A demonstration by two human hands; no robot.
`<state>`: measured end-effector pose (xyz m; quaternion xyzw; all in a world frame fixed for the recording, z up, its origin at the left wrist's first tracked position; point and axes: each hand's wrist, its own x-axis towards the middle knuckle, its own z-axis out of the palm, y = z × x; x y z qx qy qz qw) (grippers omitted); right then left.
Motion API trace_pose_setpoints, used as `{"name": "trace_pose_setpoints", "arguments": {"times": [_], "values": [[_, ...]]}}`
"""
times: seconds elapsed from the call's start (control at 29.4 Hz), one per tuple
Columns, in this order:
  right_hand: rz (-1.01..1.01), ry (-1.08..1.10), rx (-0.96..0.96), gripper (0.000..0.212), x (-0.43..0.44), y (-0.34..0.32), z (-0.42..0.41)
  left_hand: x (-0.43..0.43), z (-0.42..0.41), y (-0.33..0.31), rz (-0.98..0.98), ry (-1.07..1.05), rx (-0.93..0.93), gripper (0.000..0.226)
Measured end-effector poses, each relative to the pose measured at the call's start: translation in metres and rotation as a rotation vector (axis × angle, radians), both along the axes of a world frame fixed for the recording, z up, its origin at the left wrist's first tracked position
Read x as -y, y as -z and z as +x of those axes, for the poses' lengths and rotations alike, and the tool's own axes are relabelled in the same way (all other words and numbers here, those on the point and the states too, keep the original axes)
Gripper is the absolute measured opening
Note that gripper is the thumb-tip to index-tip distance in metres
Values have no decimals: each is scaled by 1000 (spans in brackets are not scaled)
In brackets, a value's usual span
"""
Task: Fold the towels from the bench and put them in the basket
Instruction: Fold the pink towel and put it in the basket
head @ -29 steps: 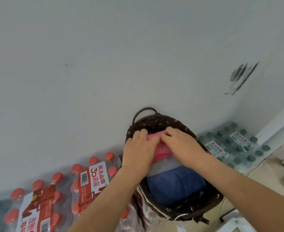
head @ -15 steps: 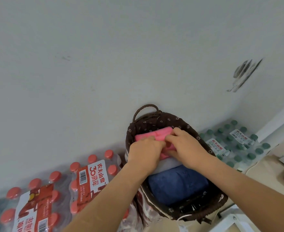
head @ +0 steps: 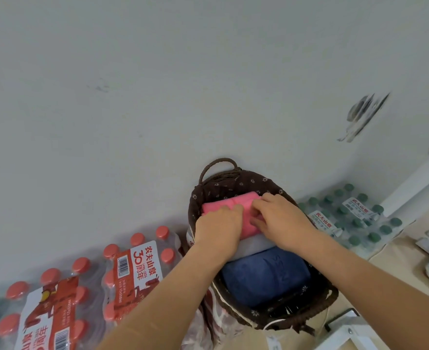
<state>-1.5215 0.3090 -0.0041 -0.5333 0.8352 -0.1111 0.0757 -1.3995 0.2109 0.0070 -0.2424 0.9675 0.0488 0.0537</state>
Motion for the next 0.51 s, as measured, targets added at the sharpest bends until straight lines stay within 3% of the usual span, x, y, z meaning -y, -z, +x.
{"name": "trace_pose_setpoints", "arguments": {"times": [0.14, 0.31, 0.51], "values": [[-100, -13, -16, 15, 2, -20, 0, 5, 12, -5, 93, -35, -153, 27], [-201, -42, -1, 13, 21, -59, 5, 7, 23, -10, 187, -79, -526, 29], [-110, -196, 97, 13, 46, -97, 24, 20, 50, -26, 309, -185, -661, 23]]}}
